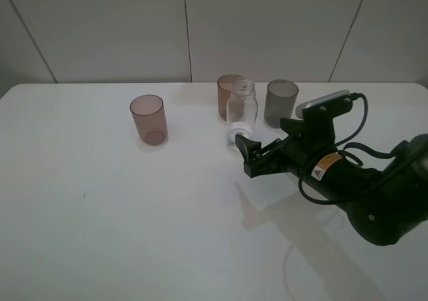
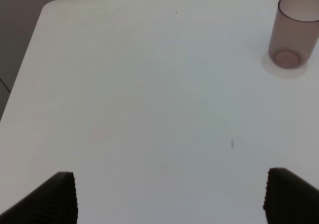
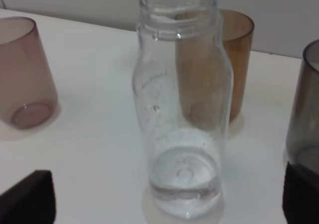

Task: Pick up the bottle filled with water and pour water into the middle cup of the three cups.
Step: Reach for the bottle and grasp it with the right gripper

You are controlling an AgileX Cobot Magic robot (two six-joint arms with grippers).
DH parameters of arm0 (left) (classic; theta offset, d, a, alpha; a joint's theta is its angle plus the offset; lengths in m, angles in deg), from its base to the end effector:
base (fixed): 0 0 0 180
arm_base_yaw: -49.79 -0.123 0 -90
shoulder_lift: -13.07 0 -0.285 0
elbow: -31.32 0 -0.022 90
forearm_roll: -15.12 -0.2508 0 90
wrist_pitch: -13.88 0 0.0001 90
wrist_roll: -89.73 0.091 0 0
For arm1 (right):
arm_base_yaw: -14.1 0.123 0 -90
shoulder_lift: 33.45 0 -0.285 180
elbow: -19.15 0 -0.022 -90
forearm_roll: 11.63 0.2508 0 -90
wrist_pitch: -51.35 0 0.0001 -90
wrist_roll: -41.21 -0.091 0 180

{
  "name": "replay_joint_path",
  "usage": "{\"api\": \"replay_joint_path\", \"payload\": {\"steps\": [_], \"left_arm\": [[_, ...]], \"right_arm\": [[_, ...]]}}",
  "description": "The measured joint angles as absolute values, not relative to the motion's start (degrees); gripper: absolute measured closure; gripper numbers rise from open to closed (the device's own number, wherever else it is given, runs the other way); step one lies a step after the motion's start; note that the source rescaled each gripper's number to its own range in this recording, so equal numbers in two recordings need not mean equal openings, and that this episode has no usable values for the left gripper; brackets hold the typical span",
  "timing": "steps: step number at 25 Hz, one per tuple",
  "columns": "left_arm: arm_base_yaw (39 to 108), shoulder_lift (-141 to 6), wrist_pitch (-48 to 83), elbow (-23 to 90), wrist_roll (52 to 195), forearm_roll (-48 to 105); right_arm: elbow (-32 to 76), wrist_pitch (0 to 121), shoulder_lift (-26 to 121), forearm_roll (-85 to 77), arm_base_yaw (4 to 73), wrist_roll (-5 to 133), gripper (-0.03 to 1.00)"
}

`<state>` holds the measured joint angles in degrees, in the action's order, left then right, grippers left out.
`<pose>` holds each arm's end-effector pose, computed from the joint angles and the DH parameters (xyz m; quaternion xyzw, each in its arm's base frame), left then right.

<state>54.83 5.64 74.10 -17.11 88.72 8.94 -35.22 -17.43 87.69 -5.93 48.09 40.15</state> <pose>-0.0052 0.0090 0.2791 0.0277 0.8467 0.0259 0.5307 0.2333 0.1471 0.0923 -0.1868 0.7805 0.1542 0.5763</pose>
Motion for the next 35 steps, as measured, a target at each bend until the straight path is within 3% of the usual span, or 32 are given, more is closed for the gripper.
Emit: {"api": "replay_joint_path", "payload": {"steps": [11, 35], "left_arm": [[54.8, 5.6, 74.1, -17.1, 88.7, 8.9], [54.8, 5.6, 74.1, -17.1, 88.7, 8.9]], "right_arm": [[-26.1, -17.5, 93.3, -3.8, 48.1, 40.5, 0.02], [-18.9, -15.9, 101.1, -3.8, 48.1, 40.5, 0.02]]}}
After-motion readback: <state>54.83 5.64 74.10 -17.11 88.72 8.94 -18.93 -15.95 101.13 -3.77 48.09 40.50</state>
